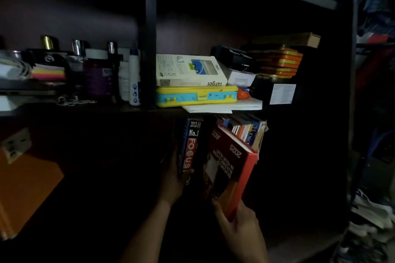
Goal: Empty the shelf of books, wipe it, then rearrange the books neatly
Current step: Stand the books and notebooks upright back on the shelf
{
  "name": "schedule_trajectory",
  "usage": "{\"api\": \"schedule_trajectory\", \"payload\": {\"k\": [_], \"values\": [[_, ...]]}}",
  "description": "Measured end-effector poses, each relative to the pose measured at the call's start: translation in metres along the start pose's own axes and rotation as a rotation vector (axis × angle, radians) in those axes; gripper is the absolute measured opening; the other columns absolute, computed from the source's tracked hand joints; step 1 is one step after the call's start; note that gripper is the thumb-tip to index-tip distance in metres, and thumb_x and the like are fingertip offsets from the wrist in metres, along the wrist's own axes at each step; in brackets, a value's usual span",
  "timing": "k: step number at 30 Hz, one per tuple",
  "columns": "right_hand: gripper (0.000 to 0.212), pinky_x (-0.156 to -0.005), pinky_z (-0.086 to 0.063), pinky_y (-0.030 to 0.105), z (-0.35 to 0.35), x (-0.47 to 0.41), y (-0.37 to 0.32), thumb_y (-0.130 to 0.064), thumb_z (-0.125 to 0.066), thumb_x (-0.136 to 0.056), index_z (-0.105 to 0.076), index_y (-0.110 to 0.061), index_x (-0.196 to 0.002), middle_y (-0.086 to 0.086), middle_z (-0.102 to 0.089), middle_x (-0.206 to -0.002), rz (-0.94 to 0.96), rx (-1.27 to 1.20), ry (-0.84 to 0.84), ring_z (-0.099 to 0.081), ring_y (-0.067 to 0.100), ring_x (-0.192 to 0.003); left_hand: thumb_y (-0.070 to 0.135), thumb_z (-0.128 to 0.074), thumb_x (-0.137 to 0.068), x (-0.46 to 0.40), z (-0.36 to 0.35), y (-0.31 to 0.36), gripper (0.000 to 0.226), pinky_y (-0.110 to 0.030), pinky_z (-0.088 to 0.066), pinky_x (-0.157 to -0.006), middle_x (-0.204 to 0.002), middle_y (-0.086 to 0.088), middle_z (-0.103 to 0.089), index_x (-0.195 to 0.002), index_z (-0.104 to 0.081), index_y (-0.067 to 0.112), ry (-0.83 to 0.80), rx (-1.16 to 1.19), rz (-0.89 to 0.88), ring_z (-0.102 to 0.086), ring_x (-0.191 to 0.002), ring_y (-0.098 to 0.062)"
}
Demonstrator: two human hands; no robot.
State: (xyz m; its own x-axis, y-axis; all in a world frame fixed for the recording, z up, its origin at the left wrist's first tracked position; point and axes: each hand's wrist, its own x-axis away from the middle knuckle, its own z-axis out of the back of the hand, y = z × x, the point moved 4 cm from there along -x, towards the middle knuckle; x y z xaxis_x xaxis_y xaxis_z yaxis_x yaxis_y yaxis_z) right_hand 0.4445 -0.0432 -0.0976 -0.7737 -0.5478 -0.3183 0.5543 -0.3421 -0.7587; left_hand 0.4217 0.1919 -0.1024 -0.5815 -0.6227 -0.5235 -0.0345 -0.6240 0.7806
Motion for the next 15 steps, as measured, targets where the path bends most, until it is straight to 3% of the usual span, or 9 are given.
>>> {"api": "schedule_trajectory", "payload": {"k": [4,7,10,13,15], "values": [[0.045,-0.076,-0.055,0.030,-0.005,-0.006,-0.006,-0.071,-0.048,-0.083,-0.055,-0.039,-0.114,-0.015,-0.071,-0.091,0.089,0.098,-0.025,-0.069,0.003,-0.088,0.008,-0.075,-0.084,0.007,0.007,0.012,0.099,-0.038,-0.034,-0.116,-0.161,-0.009,-0.035,-0.161,-0.015,0.024,0.031,-0.007,0.074,-0.039,-0.144,-0.027],[0.057,-0.077,-0.054,0.032,-0.015,-0.014,-0.014,-0.074,-0.038,-0.079,-0.053,-0.037,-0.119,-0.010,-0.071,-0.097,0.143,0.185,-0.047,-0.069,0.012,-0.091,0.003,-0.078,-0.080,0.009,0.018,0.014,0.103,-0.034,-0.035,-0.110,-0.159,-0.015,-0.037,-0.161,-0.017,0.021,0.116,-0.064,0.142,-0.045,-0.139,-0.032],[0.050,-0.075,-0.055,0.038,-0.026,-0.026,-0.018,-0.070,-0.039,-0.083,-0.053,-0.035,-0.116,-0.006,-0.072,-0.098,0.171,0.170,-0.016,-0.069,0.018,-0.089,0.012,-0.077,-0.083,0.008,0.021,0.010,0.100,-0.046,-0.041,-0.110,-0.156,-0.018,-0.042,-0.161,-0.015,0.023,0.124,-0.116,0.224,-0.049,-0.135,-0.038],[0.035,-0.070,-0.054,0.041,-0.036,-0.043,-0.019,-0.064,-0.047,-0.090,-0.052,-0.031,-0.104,-0.004,-0.070,-0.089,0.164,0.156,0.028,-0.069,0.020,-0.080,0.019,-0.075,-0.084,0.009,0.020,0.007,0.100,-0.048,-0.044,-0.108,-0.153,-0.019,-0.044,-0.162,-0.012,0.023,0.147,-0.152,0.253,-0.051,-0.133,-0.039],[0.032,-0.071,-0.054,0.037,-0.040,-0.054,-0.022,-0.058,-0.053,-0.094,-0.051,-0.032,-0.112,-0.004,-0.071,-0.094,0.154,0.151,0.022,-0.069,0.020,-0.084,0.022,-0.077,-0.082,0.010,0.017,0.011,0.101,-0.048,-0.044,-0.108,-0.155,-0.020,-0.042,-0.161,-0.014,0.021,0.160,-0.179,0.215,-0.048,-0.135,-0.040]]}}
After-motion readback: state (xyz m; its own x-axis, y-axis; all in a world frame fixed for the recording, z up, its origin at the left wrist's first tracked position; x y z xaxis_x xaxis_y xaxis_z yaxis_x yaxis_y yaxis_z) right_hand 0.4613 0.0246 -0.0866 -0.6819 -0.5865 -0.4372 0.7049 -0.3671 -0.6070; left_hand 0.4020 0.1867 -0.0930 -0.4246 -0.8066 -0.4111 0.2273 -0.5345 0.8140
